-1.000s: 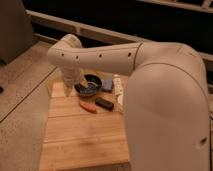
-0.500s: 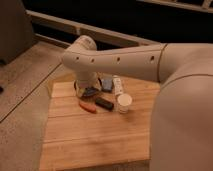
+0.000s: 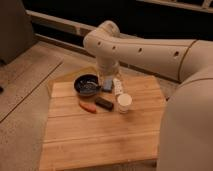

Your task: Move the arm in a circular motion

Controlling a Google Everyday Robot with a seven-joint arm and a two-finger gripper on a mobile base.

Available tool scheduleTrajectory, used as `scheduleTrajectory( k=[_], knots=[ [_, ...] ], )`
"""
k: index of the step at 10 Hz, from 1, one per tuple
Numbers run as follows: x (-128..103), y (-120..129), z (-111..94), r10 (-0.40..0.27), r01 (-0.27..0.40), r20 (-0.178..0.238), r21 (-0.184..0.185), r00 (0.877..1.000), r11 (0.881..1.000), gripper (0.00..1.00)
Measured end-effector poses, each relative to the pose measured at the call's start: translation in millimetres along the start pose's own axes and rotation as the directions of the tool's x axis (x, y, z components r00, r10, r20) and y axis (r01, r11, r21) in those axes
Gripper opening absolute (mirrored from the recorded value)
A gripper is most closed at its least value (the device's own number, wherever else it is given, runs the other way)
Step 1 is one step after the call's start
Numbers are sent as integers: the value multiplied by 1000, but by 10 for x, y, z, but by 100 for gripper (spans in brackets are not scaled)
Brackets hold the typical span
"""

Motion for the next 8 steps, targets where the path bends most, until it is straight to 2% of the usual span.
scheduleTrajectory(
  k=[2,3,4,6,8],
  knots=[
    [-271,-152,-59,9,-9,6,10,1000,1000,65],
    [-456,-141,-93,-14,14,18,6,1000,1000,65],
    [-577,-81,-111,-41,41,27,-1,999,999,65],
    [-816,196,-83,-125,127,43,-37,991,991,65],
    [-926,460,73,-194,196,32,-75,981,978,65]
  ],
)
